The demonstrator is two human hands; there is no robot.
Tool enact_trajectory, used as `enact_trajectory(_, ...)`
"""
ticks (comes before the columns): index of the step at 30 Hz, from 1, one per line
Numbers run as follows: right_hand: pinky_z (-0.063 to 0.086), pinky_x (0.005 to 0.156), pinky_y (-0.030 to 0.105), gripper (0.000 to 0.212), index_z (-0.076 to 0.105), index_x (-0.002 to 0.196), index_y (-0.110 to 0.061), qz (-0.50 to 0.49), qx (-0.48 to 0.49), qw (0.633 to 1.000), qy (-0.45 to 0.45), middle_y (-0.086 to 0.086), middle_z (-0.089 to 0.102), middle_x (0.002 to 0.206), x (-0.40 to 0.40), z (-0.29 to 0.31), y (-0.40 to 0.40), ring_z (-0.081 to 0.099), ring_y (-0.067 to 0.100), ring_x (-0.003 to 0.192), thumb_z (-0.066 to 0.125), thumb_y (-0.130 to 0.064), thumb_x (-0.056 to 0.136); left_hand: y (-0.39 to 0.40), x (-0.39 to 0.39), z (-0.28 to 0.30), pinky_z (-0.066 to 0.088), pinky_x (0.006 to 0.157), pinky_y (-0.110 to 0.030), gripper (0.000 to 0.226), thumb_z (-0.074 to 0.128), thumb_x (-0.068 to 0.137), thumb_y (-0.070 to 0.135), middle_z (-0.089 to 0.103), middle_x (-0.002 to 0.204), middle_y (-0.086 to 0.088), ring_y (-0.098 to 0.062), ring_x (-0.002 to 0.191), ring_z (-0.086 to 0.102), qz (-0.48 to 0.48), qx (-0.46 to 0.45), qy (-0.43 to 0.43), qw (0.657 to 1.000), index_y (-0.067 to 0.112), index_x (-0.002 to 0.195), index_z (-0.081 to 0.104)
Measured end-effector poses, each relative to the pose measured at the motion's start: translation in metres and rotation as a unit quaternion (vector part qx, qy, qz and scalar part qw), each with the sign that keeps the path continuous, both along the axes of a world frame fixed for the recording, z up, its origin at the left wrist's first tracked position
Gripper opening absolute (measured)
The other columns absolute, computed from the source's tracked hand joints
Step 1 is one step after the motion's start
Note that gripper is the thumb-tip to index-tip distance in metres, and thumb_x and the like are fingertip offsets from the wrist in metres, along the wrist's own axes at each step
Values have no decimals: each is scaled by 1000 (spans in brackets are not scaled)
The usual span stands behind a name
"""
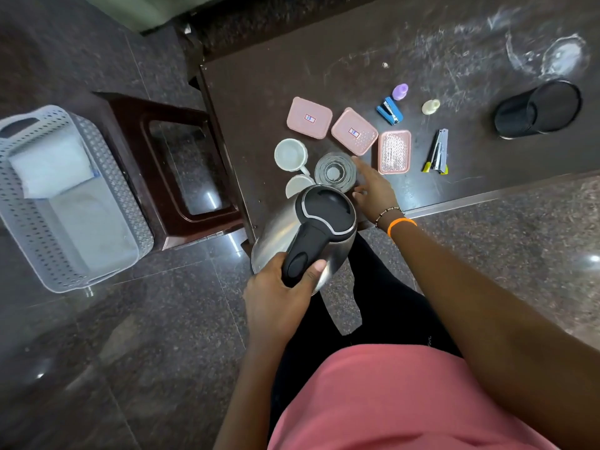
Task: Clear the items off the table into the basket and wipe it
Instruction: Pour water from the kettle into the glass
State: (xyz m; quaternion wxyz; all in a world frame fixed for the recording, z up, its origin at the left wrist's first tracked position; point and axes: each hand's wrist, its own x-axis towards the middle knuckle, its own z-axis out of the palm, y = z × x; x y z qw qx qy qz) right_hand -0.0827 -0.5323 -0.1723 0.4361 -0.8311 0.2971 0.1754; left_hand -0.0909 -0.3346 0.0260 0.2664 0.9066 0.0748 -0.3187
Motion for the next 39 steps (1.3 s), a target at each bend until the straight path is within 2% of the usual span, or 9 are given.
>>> enact_trajectory(3,46,94,37,66,42,136,-20,15,1,1000,16,12,60,127,-2,-1,-4,58,34,109,47,5,75,-9,6,-2,44,54,-26,49,53,64,71,57,54,7,-11,58,57,1,11,-1,1000,23,60,48)
enact_trajectory(9,46,101,40,55,45,134,-16,39,22,997,60,14,63,120,-8,-3,-14,59,30,111,53,0,82,-18,16,-4,48,60,-34,51,56,69,70,59,57,4,-15,61,59,-5,21,-2,1000,20,61,49)
enact_trajectory(14,48,95,42,41,51,127,-10,0,46,997,64,15,68,110,-5,-5,-13,61,34,101,54,-6,86,-22,28,-8,43,53,-29,52,52,68,71,52,50,6,-12,54,55,-26,36,3,999,22,56,45)
enact_trajectory(20,48,91,41,40,51,124,-11,-19,62,996,69,14,70,106,4,-6,-13,62,34,97,58,-9,85,-25,38,-12,38,49,-26,48,53,67,70,52,51,7,-9,53,54,-42,48,15,998,24,57,47)
enact_trajectory(24,50,90,42,41,51,124,-13,-45,68,995,60,12,70,102,1,-4,-16,63,32,93,59,-9,84,-25,44,-12,39,51,-23,47,55,66,69,55,53,7,-6,56,55,-37,51,19,998,23,57,48)
enact_trajectory(29,48,85,37,40,51,125,-11,-42,61,997,36,15,70,101,8,0,-16,63,31,94,59,-11,85,-24,48,-13,40,51,-23,48,57,68,67,56,55,5,-8,56,56,-42,53,26,997,20,58,50)
enact_trajectory(34,49,89,43,37,52,122,-9,-28,49,997,46,16,70,97,13,0,-16,63,34,96,57,-10,85,-22,46,-14,38,50,-25,45,60,69,65,55,55,5,-9,57,56,-43,50,34,997,23,57,48)
enact_trajectory(39,50,88,45,34,52,118,-7,-18,46,997,53,17,70,96,14,1,-16,63,35,96,58,-9,85,-22,45,-14,43,54,-28,44,59,68,66,57,56,6,-13,59,58,-40,44,39,997,24,59,51)
